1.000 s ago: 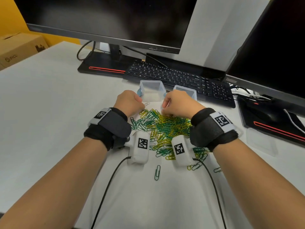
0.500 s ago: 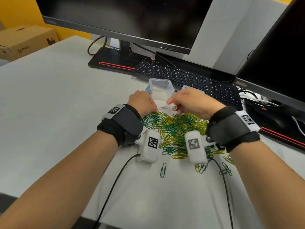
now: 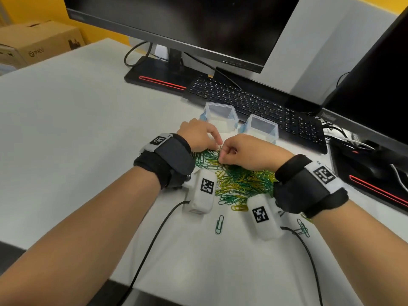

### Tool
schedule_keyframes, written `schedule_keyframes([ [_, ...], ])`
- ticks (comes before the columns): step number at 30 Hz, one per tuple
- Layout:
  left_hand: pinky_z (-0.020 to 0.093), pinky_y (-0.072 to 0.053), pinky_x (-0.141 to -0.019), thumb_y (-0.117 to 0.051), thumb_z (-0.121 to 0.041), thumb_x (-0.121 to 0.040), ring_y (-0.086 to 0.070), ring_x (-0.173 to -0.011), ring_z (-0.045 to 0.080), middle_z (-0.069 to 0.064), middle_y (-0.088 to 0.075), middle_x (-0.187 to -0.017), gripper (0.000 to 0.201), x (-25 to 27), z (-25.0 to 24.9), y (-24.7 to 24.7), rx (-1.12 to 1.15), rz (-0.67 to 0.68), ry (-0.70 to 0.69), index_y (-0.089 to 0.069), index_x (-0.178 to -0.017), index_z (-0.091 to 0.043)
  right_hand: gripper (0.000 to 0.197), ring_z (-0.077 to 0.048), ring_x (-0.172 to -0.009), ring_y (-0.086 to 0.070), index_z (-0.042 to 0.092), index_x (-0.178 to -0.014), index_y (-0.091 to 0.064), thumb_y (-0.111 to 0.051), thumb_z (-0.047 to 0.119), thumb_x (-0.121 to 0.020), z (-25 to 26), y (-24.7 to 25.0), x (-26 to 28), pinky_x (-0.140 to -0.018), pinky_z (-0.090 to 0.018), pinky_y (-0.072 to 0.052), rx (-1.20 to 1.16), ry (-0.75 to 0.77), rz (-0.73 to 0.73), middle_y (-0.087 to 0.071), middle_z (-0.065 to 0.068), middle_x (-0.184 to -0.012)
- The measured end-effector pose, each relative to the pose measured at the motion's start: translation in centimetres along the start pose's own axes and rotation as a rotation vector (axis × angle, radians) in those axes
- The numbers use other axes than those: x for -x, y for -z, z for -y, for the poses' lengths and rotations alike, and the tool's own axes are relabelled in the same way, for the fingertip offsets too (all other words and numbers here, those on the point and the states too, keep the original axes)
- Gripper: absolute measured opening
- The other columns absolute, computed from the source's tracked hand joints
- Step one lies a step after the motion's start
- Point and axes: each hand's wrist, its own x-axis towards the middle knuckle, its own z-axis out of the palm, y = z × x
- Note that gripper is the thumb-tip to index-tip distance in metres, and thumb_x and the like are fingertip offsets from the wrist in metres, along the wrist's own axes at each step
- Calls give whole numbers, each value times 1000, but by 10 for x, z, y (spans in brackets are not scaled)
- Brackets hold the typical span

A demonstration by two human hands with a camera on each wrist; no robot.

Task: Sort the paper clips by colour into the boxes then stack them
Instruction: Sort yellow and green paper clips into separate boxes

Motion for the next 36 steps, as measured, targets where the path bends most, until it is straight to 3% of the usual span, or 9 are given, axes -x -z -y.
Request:
schedule_keyframes([
  [2,31,-32,-84,-71,-35,-77,-51,-106,29,2,-48,-92,18,-1,0,-1,-33,26,12,-60,-66,-42,22,-13,-70,-50,11,-96,-70,-60,31,-93,-4,4,1,-63,-26,-38,-21,-18,6,-64,-3,-83],
  [5,28,-36,-86,-67,-27,-82,-49,-95,17,-4,-49,-86,8,1,-2,3,33,50,-10,-67,-81,-35,14,-8,-64,-47,20,-93,-70,-66,33,-89,-7,9,3,-58,-20,-35,-94,-12,-11,-57,9,-72],
  [10,24,-39,-68,-46,7,-80,-47,-81,14,-3,-54,-80,37,3,1,23,183,214,-17,-67,-94,-20,14,-6,-69,-52,17,-94,-70,-68,30,-88,-2,2,0,-57,-15,-37,78,32,22,-61,9,-77],
  [15,20,-43,-75,-65,-2,-80,-53,-79,7,-4,-62,-95,28,5,6,26,93,380,-91,-68,-95,-25,20,-10,-69,-50,13,-96,-67,-57,30,-95,-15,8,0,-59,-22,-39,-80,-28,-33,-61,4,-81],
  [18,13,-39,-67,-72,-11,-80,-52,-76,5,-7,-64,-86,18,1,9,24,91,344,-105,-69,-87,-27,14,-6,-71,-54,17,-93,-70,-66,30,-89,-17,7,4,-64,-19,-43,-213,-24,-43,-65,7,-81],
  [22,15,-37,-67,-74,-18,-80,-53,-76,2,-7,-65,-88,11,-2,11,22,105,305,-99,-70,-85,-27,14,-2,-65,-53,23,-88,-69,-76,31,-80,-14,2,6,-63,-18,-42,-57,7,19,-62,12,-73],
  [27,15,-44,-82,-73,-25,-82,-60,-83,0,-12,-71,-88,11,-1,12,24,319,238,-103,-75,-92,-22,9,-7,-77,-55,22,-94,-69,-64,28,-90,-13,6,6,-65,-16,-42,75,25,33,-64,11,-84],
  [31,15,-40,-59,-68,-18,-86,-51,-70,5,-2,-67,-90,5,-1,11,19,652,54,-28,-72,-85,-21,14,-8,-68,-55,20,-94,-68,-57,29,-94,-21,20,1,-58,-21,-41,-50,-90,-141,-65,5,-80],
  [36,16,-43,-53,-61,-1,-88,-51,-60,10,4,-62,-73,9,-2,8,16,897,85,89,-66,-90,-8,33,-20,-79,-60,5,-90,-73,-64,37,-89,-11,16,-17,-59,-26,-40,90,-160,-155,-67,-6,-86],
])
